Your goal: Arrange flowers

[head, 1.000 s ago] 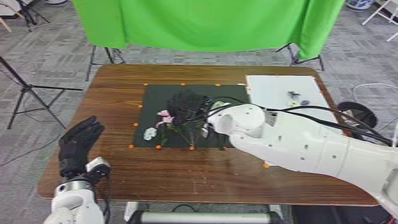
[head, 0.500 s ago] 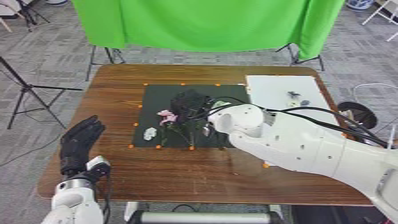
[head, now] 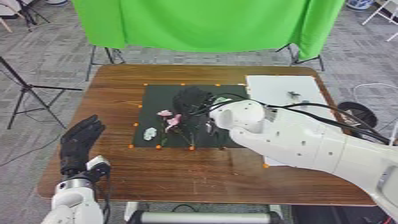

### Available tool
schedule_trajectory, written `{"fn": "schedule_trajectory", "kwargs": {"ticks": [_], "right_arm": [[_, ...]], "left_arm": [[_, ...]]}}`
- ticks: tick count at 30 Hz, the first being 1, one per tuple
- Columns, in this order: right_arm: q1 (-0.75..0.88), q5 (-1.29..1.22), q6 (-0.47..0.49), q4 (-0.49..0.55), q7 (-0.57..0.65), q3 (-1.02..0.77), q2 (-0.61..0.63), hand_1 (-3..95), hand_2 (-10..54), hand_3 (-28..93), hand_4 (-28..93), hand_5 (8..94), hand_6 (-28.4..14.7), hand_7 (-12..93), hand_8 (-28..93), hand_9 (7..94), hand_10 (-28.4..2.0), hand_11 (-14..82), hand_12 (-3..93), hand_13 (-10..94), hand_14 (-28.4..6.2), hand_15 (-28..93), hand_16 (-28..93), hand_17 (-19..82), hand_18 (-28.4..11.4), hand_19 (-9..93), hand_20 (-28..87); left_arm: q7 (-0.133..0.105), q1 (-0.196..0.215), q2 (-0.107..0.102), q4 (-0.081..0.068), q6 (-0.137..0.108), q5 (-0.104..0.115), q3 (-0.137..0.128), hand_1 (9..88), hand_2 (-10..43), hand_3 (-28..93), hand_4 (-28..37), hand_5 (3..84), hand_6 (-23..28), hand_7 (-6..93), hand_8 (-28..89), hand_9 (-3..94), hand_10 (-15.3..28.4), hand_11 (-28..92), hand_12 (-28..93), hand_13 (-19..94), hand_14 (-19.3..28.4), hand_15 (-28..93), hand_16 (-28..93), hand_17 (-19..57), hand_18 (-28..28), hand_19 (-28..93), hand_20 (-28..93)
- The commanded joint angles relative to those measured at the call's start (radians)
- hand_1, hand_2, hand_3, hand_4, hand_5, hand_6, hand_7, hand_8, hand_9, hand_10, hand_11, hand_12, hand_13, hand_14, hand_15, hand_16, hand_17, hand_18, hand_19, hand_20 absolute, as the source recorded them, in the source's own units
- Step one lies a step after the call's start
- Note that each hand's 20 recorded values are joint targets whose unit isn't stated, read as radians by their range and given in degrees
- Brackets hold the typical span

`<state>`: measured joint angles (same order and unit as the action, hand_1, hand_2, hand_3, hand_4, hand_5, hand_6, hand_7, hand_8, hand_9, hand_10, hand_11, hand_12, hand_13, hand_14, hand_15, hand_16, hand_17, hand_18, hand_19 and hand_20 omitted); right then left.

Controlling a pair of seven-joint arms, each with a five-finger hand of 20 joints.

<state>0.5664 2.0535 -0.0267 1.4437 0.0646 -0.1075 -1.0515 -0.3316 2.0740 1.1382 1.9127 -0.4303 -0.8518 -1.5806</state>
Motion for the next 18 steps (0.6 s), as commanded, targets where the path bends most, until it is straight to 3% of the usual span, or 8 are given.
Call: {"fn": "schedule_trajectory", "kwargs": {"ticks": [1,7,14,18], "right_arm": [[-0.050,0.010,0.002,-0.002,0.014,-0.013,0.003,46.7,-9.5,65,-23,62.2,3.6,29,-2,65.1,-10.0,11.6,15.3,85,-2.2,66,29,59,-13.1,93,56],[-0.072,0.012,0.020,0.012,0.037,-0.054,0.025,46.6,-9.5,65,-23,61.7,3.6,29,-2,64.4,-10.1,11.5,15.3,85,-2.1,66,29,58,-13.2,93,56],[-0.077,0.001,0.182,0.123,0.118,-0.188,0.119,45.9,-9.5,68,-22,58.2,3.9,26,-3,60.1,-10.4,10.1,15.3,83,-2.0,65,28,57,-12.8,93,54],[-0.068,-0.005,0.259,0.189,0.190,-0.280,0.196,44.6,-9.5,70,-21,54.8,3.7,24,-12,56.7,-10.9,8.8,15.6,82,-2.5,65,28,55,-13.0,93,52]], "left_arm": [[-0.006,0.009,0.005,0.005,-0.003,-0.003,0.007,46.3,11.7,70,-17.5,52.4,2.5,19.8,-4,48.9,13.2,26,9,44,14.9,24,-5,19.1,11.3,9,24],[-0.005,0.015,0.008,0.009,-0.004,-0.003,0.007,46.3,11.7,70,-17.5,52.3,2.5,19.9,-4,48.8,13.3,26,9,44,14.8,24,-5,19.1,11.3,9,24],[-0.008,0.025,0.005,0.015,-0.014,-0.001,0.006,46.4,11.7,70,-17.6,52.4,2.5,19.9,-4,48.8,13.3,26,9,44,14.7,24,-5,19.1,11.3,9,24],[-0.012,0.027,0.005,0.020,-0.016,-0.001,0.007,46.3,11.7,70,-17.5,52.5,2.5,19.9,-4,48.8,13.3,26,9,44,14.8,24,-5,19.1,11.3,9,24]]}}
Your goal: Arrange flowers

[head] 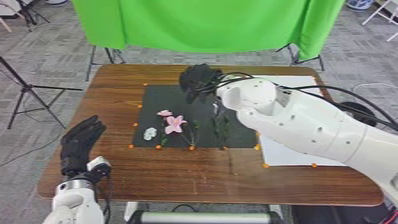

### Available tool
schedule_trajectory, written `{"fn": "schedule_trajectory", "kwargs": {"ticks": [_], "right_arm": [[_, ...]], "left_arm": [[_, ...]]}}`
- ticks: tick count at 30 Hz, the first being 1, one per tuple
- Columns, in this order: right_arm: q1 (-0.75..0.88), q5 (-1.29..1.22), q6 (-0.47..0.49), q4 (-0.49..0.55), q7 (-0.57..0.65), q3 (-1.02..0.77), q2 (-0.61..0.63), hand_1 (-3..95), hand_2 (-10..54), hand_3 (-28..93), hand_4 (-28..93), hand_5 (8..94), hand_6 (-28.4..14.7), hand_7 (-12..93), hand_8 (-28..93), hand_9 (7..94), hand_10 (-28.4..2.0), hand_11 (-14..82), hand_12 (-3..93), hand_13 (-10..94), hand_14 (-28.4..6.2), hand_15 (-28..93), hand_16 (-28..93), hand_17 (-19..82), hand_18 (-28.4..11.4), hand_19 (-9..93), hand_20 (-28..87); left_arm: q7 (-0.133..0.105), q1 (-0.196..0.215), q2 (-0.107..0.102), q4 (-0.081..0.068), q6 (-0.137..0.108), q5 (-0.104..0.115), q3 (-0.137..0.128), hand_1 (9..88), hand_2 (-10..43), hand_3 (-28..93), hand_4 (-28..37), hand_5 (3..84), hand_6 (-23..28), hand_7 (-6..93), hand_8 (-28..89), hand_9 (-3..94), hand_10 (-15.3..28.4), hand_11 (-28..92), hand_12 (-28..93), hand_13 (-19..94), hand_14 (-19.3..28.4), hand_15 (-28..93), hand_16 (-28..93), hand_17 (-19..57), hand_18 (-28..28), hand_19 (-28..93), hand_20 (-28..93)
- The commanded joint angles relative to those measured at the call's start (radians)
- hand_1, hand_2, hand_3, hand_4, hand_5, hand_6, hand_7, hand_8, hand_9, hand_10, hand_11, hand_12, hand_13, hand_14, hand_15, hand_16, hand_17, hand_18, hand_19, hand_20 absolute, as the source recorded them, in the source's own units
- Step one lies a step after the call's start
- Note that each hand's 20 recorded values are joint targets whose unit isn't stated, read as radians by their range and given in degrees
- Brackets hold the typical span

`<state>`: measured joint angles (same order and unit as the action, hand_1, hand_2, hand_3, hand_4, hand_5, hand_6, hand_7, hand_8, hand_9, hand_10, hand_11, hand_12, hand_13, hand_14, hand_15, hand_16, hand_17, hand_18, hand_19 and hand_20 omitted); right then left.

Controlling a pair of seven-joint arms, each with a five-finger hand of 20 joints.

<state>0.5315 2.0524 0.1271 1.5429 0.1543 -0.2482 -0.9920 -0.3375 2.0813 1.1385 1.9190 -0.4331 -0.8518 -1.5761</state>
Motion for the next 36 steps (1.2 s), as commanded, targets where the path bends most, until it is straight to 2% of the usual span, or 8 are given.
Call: {"fn": "schedule_trajectory", "kwargs": {"ticks": [1,8,14,15,21,27,32,36], "right_arm": [[-0.027,-0.012,0.111,0.106,0.132,-0.157,0.161,43.8,-9.5,70,-21,53.9,3.5,24,-13,56.3,-11.1,8.5,15.6,82,-2.7,65,28,55,-13.1,93,51],[0.037,-0.055,0.243,0.168,0.314,-0.263,0.311,33.2,-9.5,67,-18,50.4,1.3,16,-10,55.3,-12.8,7.6,15.9,81,-4.5,65,28,54,-14.7,93,51],[0.110,-0.059,0.249,0.163,0.385,-0.291,0.375,26.8,-9.5,66,-19,57.6,1.8,15,-9,62.5,-14.3,10.5,18.0,82,-6.2,64,27,54,-16.9,93,51],[0.118,-0.054,0.248,0.159,0.386,-0.291,0.378,26.7,-9.5,66,-19,58.2,1.8,16,-9,63.5,-14.2,11.4,18.6,82,-6.2,64,27,55,-17.0,93,52],[0.156,-0.042,0.234,0.120,0.408,-0.275,0.378,28.6,-9.5,66,-19,62.7,2.1,17,-9,74.5,-13.8,21.2,21.8,84,-5.9,65,28,56,-17.1,93,53],[0.198,-0.034,0.204,0.081,0.424,-0.278,0.377,30.4,-9.5,67,-19,64.0,2.3,18,-9,76.7,-12.9,21.5,21.6,85,-5.4,64,28,58,-16.9,93,54],[0.246,-0.038,0.201,0.063,0.440,-0.291,0.384,31.1,-9.5,67,-19,64.4,2.4,18,-10,76.9,-12.5,20.5,21.0,86,-5.3,64,29,58,-16.9,93,54],[0.284,-0.038,0.202,0.056,0.450,-0.308,0.386,31.6,-9.5,67,-19,64.6,2.4,18,-10,76.8,-12.5,19.6,20.6,86,-5.2,64,29,58,-16.9,93,55]], "left_arm": [[-0.003,0.022,0.007,0.012,-0.007,-0.002,-0.004,46.3,11.7,70,-17.6,52.4,2.5,19.9,-4,48.8,13.3,26,9,44,14.8,24,-5,19.1,11.3,9,24],[-0.003,0.035,0.007,0.018,-0.015,-0.001,-0.004,46.4,11.7,70,-17.5,52.4,2.5,19.9,-4,48.8,13.3,25,9,44,14.9,24,-5,19.0,11.3,9,24],[0.002,0.033,0.005,0.017,-0.003,-0.005,-0.007,46.4,11.8,70,-17.5,52.5,2.4,19.9,-4,48.8,13.4,25,10,44,14.9,24,-5,19.0,11.3,9,24],[-0.018,0.042,-0.005,0.038,-0.041,-0.001,0.026,46.4,11.8,70,-17.5,52.4,2.4,19.9,-4,48.8,13.4,25,10,44,14.9,24,-5,19.0,11.3,9,24],[-0.012,0.037,-0.007,0.035,-0.031,-0.007,0.029,46.4,11.8,70,-17.6,52.5,2.4,20.0,-4,48.8,13.4,25,9,44,14.9,24,-5,19.0,11.3,9,24],[-0.009,0.031,-0.011,0.035,-0.030,-0.011,0.030,46.3,11.7,70,-17.5,52.5,2.4,19.8,-4,48.7,13.4,25,9,45,14.9,24,-5,19.1,11.3,9,24],[-0.019,0.036,-0.012,0.035,-0.031,-0.010,0.024,46.4,11.7,70,-17.7,52.5,2.5,19.9,-4,48.7,13.4,25,10,45,14.9,24,-5,19.2,11.2,10,24],[-0.049,0.038,-0.013,0.027,-0.020,-0.027,0.020,49.4,9.3,69,-16.9,52.2,2.5,19.8,-4,48.2,13.3,26,10,44,13.7,23,-5,21.9,11.0,11,25]]}}
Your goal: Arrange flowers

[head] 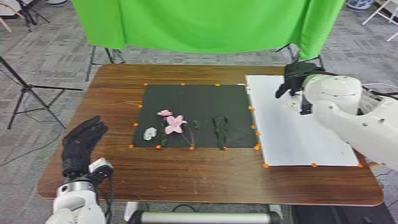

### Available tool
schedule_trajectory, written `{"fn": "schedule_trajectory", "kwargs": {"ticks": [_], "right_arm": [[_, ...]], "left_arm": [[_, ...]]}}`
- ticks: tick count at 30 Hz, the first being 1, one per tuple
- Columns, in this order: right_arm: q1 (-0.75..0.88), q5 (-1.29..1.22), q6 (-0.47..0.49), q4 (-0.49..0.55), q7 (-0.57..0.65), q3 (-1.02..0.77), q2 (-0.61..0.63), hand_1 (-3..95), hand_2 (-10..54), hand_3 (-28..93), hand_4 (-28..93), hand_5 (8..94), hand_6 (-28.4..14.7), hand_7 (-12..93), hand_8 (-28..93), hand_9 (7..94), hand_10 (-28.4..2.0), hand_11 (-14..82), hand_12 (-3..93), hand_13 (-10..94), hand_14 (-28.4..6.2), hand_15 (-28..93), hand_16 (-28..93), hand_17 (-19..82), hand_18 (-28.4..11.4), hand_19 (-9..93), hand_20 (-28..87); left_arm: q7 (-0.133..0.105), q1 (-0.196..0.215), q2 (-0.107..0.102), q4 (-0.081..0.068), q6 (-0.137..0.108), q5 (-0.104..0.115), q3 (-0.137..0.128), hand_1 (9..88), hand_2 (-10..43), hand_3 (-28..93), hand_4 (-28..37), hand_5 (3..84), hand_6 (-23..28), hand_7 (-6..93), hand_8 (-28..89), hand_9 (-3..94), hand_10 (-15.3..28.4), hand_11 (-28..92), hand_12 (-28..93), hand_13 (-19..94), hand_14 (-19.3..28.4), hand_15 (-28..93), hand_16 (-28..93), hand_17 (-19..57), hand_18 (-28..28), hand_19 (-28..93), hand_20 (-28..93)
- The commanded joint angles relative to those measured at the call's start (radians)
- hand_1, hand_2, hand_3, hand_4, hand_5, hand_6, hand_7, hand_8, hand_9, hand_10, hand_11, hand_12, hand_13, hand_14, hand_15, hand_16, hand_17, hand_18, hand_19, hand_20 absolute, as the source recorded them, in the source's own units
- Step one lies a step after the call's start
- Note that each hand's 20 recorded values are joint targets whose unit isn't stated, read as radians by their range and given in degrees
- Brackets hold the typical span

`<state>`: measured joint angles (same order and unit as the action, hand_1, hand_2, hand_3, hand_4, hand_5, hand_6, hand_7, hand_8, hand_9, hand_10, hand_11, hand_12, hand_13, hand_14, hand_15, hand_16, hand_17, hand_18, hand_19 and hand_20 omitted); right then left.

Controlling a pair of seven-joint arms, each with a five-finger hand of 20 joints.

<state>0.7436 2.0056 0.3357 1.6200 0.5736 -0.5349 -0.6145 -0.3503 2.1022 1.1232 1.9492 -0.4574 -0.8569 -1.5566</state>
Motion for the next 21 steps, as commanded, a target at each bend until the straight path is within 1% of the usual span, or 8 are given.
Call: {"fn": "schedule_trajectory", "kwargs": {"ticks": [1,2,3,4,6,10,18,21], "right_arm": [[0.082,0.008,-0.005,-0.022,0.034,-0.029,0.009,31.7,-9.5,68,-19,64.5,2.4,18,-10,76.7,-12.5,19.3,20.5,86,-5.2,64,29,58,-16.8,93,55],[0.083,0.010,-0.005,-0.029,0.032,-0.029,0.005,31.7,-9.5,68,-19,64.5,2.4,18,-10,76.7,-12.4,19.2,20.4,86,-5.2,64,29,58,-16.8,93,55],[0.091,0.008,-0.007,-0.026,0.038,-0.035,0.008,31.7,-9.5,68,-19,64.3,2.4,18,-10,76.6,-12.5,19.0,20.3,86,-5.2,64,29,58,-16.8,93,55],[0.096,0.012,-0.009,-0.033,0.037,-0.039,0.004,31.9,-9.5,68,-19,64.3,2.4,18,-10,76.7,-12.5,18.9,20.3,86,-5.2,64,29,58,-16.9,93,55],[0.098,0.014,-0.015,-0.042,0.040,-0.044,0.000,31.8,-9.5,68,-19,63.9,2.4,18,-10,76.5,-12.2,18.9,20.4,86,-5.2,64,29,58,-16.9,93,55],[0.113,0.015,-0.033,-0.064,0.044,-0.063,-0.014,31.8,-9.5,68,-19,62.2,2.0,18,-10,75.7,-12.4,18.5,20.2,86,-5.1,64,29,58,-16.6,93,55],[0.148,0.012,-0.058,-0.088,0.061,-0.078,-0.030,33.8,-9.5,69,-19,61.0,1.7,18,-10,75.6,-12.7,17.8,19.4,87,-4.1,64,29,60,-15.8,93,55],[0.165,0.007,-0.062,-0.097,0.061,-0.085,-0.040,35.4,-9.5,69,-19,61.1,1.9,18,-10,76.7,-13.1,16.7,18.4,88,-3.7,63,29,61,-15.5,93,55]], "left_arm": [[-0.038,0.014,0.002,-0.007,0.007,-0.031,-0.001,50.7,8.3,69,-16.1,51.9,2.4,20.0,-4,47.3,13.3,26,10,43,13.4,23,-5,23.3,11.2,12,27],[-0.043,0.014,0.003,-0.008,0.004,-0.034,-0.002,53.2,6.3,68,-14.4,50.6,2.4,20.7,-8,44.3,13.0,26,10,41,13.0,22,-4,25.9,11.5,12,33],[-0.042,0.009,0.002,-0.010,0.006,-0.037,-0.002,55.3,4.5,68,-13.5,49.7,2.3,21.1,-10,41.9,12.6,26,9,39,12.7,21,-4,27.6,11.6,13,37],[-0.037,0.009,0.003,-0.010,0.004,-0.041,-0.004,56.2,3.6,68,-13.1,49.3,2.3,21.2,-10,40.7,12.4,26,9,39,12.6,21,-3,28.3,11.6,13,39],[-0.038,0.008,0.004,-0.012,0.012,-0.040,-0.007,58.1,1.8,67,-12.6,48.5,2.1,21.8,-11,38.5,11.8,26,9,38,12.4,21,-3,28.8,11.5,12,41],[-0.035,0.008,0.009,-0.014,0.023,-0.038,-0.010,57.5,1.0,67,-11.7,47.6,1.6,23.0,-11,38.1,11.4,26,9,38,12.6,22,-3,27.8,11.3,8,40],[-0.032,0.005,0.014,-0.021,0.039,-0.031,-0.016,56.3,1.3,67,-11.8,47.8,1.3,23.2,-12,39.3,11.7,26,9,39,12.9,23,-3,27.4,11.5,8,40],[-0.029,0.007,0.017,-0.019,0.035,-0.030,-0.019,55.7,1.5,67,-11.8,47.9,1.2,23.3,-12,39.5,11.8,26,9,39,12.9,23,-3,27.3,11.6,8,40]]}}
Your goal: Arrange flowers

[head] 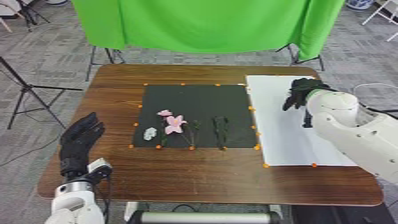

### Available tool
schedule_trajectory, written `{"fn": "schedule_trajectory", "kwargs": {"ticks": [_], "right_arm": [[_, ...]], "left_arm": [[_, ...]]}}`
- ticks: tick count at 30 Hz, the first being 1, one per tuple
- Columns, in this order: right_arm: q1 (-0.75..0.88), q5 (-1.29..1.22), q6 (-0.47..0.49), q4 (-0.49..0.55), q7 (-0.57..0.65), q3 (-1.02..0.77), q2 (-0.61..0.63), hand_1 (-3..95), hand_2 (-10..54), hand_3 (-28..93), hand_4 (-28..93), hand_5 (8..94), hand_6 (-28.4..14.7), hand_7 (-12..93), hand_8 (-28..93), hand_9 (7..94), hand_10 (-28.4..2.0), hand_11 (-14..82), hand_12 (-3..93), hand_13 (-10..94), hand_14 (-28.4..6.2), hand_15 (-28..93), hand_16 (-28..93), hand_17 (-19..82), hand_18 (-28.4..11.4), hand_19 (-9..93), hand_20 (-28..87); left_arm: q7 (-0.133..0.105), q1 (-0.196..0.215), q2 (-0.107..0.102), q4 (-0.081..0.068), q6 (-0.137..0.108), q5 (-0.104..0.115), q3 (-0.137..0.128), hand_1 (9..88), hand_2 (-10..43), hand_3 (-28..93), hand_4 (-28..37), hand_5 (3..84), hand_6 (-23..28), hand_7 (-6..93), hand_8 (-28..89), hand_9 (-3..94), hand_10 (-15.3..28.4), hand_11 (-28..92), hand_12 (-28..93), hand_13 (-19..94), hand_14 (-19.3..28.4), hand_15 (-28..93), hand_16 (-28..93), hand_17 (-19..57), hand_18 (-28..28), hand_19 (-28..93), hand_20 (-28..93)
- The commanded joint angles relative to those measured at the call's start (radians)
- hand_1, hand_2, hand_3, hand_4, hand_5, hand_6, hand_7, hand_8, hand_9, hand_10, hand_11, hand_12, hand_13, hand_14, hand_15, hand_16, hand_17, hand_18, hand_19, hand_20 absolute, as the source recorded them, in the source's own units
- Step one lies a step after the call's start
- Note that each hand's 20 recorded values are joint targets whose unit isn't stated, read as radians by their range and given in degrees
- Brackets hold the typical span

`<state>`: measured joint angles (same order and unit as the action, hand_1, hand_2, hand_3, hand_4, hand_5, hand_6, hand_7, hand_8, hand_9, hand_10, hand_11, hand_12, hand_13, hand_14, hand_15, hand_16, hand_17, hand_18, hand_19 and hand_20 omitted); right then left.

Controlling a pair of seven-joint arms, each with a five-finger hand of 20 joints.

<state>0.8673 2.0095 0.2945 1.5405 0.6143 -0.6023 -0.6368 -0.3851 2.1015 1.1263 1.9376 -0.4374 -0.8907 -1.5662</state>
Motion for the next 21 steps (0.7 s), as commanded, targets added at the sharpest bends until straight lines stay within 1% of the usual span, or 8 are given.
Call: {"fn": "schedule_trajectory", "kwargs": {"ticks": [1,3,6,7,9,11,14,21], "right_arm": [[0.045,0.000,-0.027,-0.021,0.022,-0.016,-0.022,35.9,-9.5,69,-19,61.1,1.9,18,-10,76.8,-13.1,16.6,18.3,89,-3.6,63,29,61,-15.4,93,54],[0.055,-0.002,-0.031,-0.026,0.020,-0.018,-0.028,37.3,-9.5,69,-19,61.1,1.9,18,-10,76.9,-13.1,16.4,18.0,89,-3.5,63,29,61,-15.3,93,54],[0.076,-0.010,-0.086,-0.024,0.019,-0.020,-0.026,40.1,-9.5,69,-19,61.6,1.7,19,-10,78.3,-12.6,16.4,17.7,90,-3.3,62,29,62,-15.0,93,54],[0.080,-0.013,-0.106,-0.023,0.016,-0.016,-0.024,42.4,-9.5,69,-20,62.6,1.6,19,-9,79.6,-11.5,16.3,17.3,91,-3.1,62,29,63,-14.6,93,54],[0.085,-0.005,-0.151,-0.024,0.011,-0.004,-0.022,48.5,-9.5,64,-21,66.2,1.0,20,1,82.5,-10.8,14.9,18.3,92,-2.9,61,29,64,-14.4,93,53],[0.092,0.002,-0.208,-0.021,0.000,0.007,-0.017,54.2,-9.5,62,-21,71.4,1.1,20,4,85.9,-10.1,11.0,21.8,93,-2.3,61,29,65,-14.0,93,54],[0.101,0.007,-0.263,-0.008,-0.007,0.009,-0.009,57.0,-9.3,62,-21,75.5,1.3,21,5,88.7,-9.8,9.6,23.0,94,-2.0,62,28,67,-13.8,93,54],[0.163,-0.035,-0.370,0.144,0.008,-0.123,0.007,58.5,-9.4,63,-21,79.0,0.9,20,4,91.6,-9.6,9.7,23.6,94,-1.5,65,26,69,-13.4,93,56]], "left_arm": [[0.003,0.009,0.014,-0.007,0.014,0.008,-0.009,55.6,1.6,67,-11.8,48.0,1.2,23.3,-12,39.6,11.8,26,9,39,12.9,23,-3,27.3,11.6,8,40],[0.004,0.014,0.016,-0.005,0.011,0.006,-0.010,55.1,1.8,68,-11.9,48.0,1.2,23.3,-12,39.8,11.9,26,9,39,13.0,23,-3,27.2,11.6,9,40],[0.007,0.009,0.015,-0.007,0.015,0.007,-0.009,54.6,1.9,68,-12.0,48.2,1.3,23.2,-12,39.9,12.0,26,9,39,13.1,23,-3,27.0,11.7,9,40],[0.008,0.008,0.016,-0.009,0.018,0.008,-0.012,54.5,2.0,68,-12.1,48.3,1.3,23.0,-12,39.9,12.0,26,9,39,13.2,23,-3,27.0,11.7,9,39],[0.008,0.009,0.015,-0.008,0.012,0.009,-0.011,54.2,2.1,68,-12.2,48.3,1.3,22.9,-12,40.0,12.1,26,9,39,13.2,23,-3,26.9,11.7,9,39],[0.007,0.010,0.015,-0.006,0.010,0.011,-0.010,54.1,2.3,68,-12.3,48.4,1.4,22.7,-12,40.0,12.0,26,9,39,13.1,23,-3,26.8,11.7,9,39],[0.007,0.012,0.016,-0.007,0.011,0.012,-0.012,53.8,2.5,68,-12.4,48.6,1.5,22.6,-12,40.1,12.0,26,9,39,13.2,23,-3,26.7,11.8,9,39],[0.018,0.013,0.015,-0.008,0.010,0.015,-0.025,52.6,3.3,68,-12.5,49.0,1.7,22.0,-11,40.5,12.2,26,9,40,13.3,24,-3,26.2,12.0,10,38]]}}
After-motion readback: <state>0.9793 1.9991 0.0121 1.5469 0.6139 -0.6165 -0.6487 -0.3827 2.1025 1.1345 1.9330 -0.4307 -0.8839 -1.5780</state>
